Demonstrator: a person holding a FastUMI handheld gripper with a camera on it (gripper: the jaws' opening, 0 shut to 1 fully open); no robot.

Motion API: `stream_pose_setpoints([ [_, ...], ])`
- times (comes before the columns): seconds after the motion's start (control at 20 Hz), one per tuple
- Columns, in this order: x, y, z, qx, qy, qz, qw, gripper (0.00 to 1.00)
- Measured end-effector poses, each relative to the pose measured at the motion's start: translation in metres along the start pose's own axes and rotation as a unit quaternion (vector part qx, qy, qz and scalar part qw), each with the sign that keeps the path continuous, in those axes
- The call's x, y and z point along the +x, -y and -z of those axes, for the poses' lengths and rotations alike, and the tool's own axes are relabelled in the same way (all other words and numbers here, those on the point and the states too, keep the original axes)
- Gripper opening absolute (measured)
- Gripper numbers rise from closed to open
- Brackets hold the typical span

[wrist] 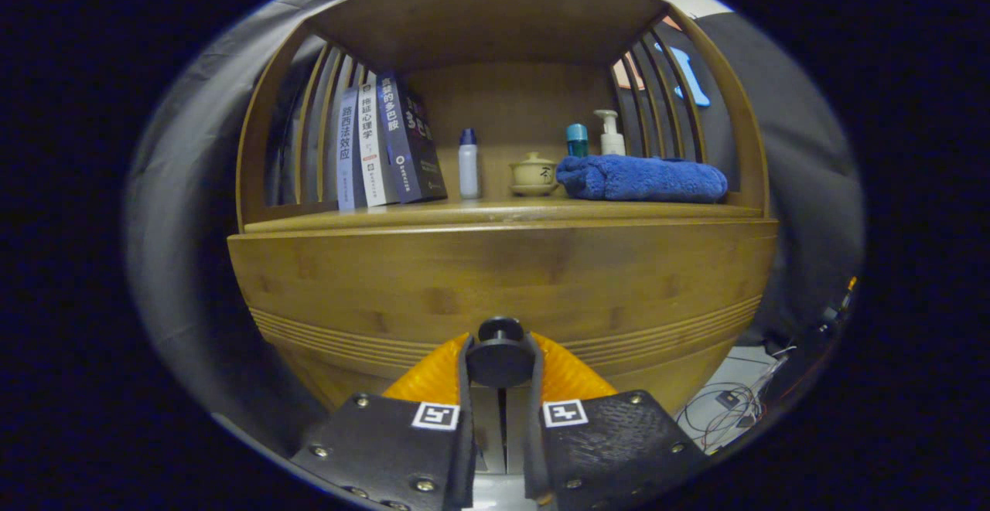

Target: Pull open the drawer, take out the items inside it, and place them on the countertop above the cabinet.

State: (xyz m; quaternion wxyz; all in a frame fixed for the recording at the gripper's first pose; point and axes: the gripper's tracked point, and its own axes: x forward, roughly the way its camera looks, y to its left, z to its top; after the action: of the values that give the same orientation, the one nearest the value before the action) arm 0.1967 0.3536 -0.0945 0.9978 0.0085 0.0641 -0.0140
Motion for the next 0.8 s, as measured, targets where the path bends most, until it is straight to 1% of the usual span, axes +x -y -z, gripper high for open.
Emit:
stream_pose_setpoints([
  [0.1, -0.022, 0.002, 0.004, -0.009, -0.004, 0.001, 1.0, 0.25],
  [0.25, -0.056, -0.001, 0.008, -0.005, -0.004, -0.002, 1.0, 0.25],
  [0.45, -0.109, -0.001, 0.017, -0.001, 0.002, 0.018, 1.0, 0.25],
  [0.55, -0.128, -0.006, 0.023, 0.008, -0.001, 0.012, 1.0, 0.25],
  [0.8, -0.165, -0.007, 0.039, 0.005, -0.009, 0.012, 1.0, 0.25],
])
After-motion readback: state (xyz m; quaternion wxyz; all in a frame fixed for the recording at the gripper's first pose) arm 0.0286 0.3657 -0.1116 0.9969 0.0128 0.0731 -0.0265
